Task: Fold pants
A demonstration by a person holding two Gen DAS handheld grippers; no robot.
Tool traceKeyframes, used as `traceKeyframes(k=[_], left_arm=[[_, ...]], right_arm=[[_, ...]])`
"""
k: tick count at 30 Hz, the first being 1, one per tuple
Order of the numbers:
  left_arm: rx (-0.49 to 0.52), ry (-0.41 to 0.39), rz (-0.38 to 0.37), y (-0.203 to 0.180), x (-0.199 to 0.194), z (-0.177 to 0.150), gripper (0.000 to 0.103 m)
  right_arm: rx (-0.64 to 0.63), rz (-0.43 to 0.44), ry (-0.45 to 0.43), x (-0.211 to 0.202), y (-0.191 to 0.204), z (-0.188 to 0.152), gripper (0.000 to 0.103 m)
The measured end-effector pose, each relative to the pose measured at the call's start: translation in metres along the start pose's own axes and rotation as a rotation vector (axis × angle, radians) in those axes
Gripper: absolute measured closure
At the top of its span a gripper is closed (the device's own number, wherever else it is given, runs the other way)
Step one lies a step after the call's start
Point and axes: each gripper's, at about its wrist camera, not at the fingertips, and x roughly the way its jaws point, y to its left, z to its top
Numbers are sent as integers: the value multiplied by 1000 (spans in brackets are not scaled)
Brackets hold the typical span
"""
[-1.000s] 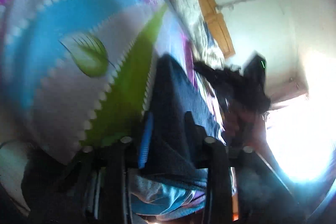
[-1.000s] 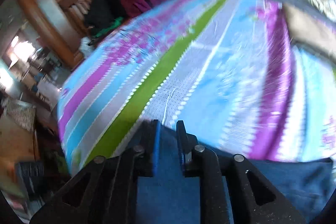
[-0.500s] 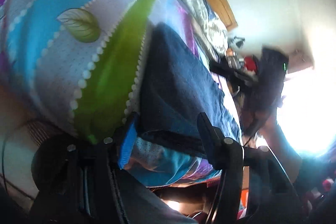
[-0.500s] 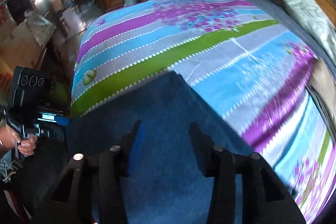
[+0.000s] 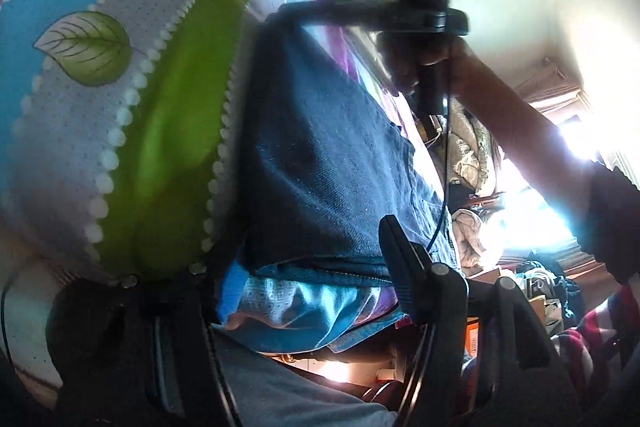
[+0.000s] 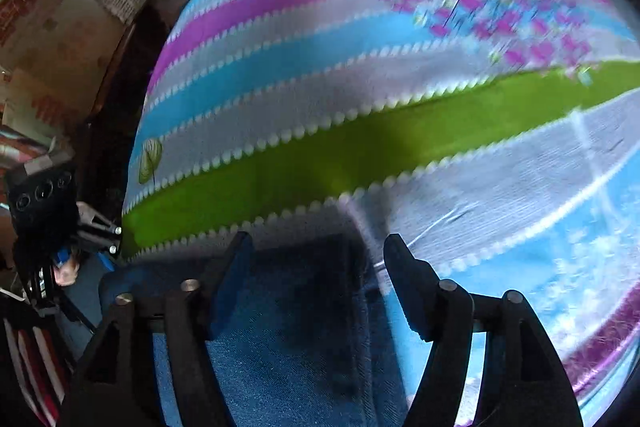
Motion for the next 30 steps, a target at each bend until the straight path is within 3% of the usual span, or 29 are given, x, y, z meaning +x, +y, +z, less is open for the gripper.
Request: traceKeyframes(k=[3, 4, 5, 7, 10, 12, 13, 16, 18, 19, 20, 22, 26, 30], left_arm=[[-36, -1, -43, 7, -4, -2, 44], [-30, 1, -40, 8, -4, -2, 52], [-23, 6, -26, 7, -3, -3, 67], [-9, 7, -22, 6, -1, -2, 83], [37, -5, -11, -2, -4, -1, 87], [31, -8, 5, -2, -4, 0, 87], [15, -1, 11, -1, -2, -1, 86], [-33, -6, 39, 2, -5, -4, 70], [-60, -61, 33, 2, -24, -5, 55], [-78, -116, 28, 4, -38, -7, 38], [-99, -183, 32, 6, -55, -9, 29], [-137, -273, 62, 15, -80, -9, 28], [-174, -350, 154, 25, -108, 1, 28], [-138, -337, 201, 13, -108, 14, 28]], right_arm=[[-74, -23, -6, 5, 8, -5, 43], [-77, -38, -16, 3, 7, -5, 55], [-86, -59, -30, -1, 6, -7, 66], [-110, -80, -56, -9, 10, -11, 73], [-140, -153, -69, -13, 22, -14, 76], [-118, -224, -67, -11, 26, -13, 67], [-102, -255, -64, -13, 28, -12, 53], [-74, -362, -191, -40, 50, -17, 45], [-122, -444, -265, -56, 90, -34, 42], [-146, -488, -285, -58, 112, -45, 42], [-165, -534, -299, -56, 136, -59, 42], [-194, -576, -295, -40, 180, -87, 42], [-298, -703, -279, 13, 255, -118, 43], [-405, -963, -285, 61, 284, -126, 44]])
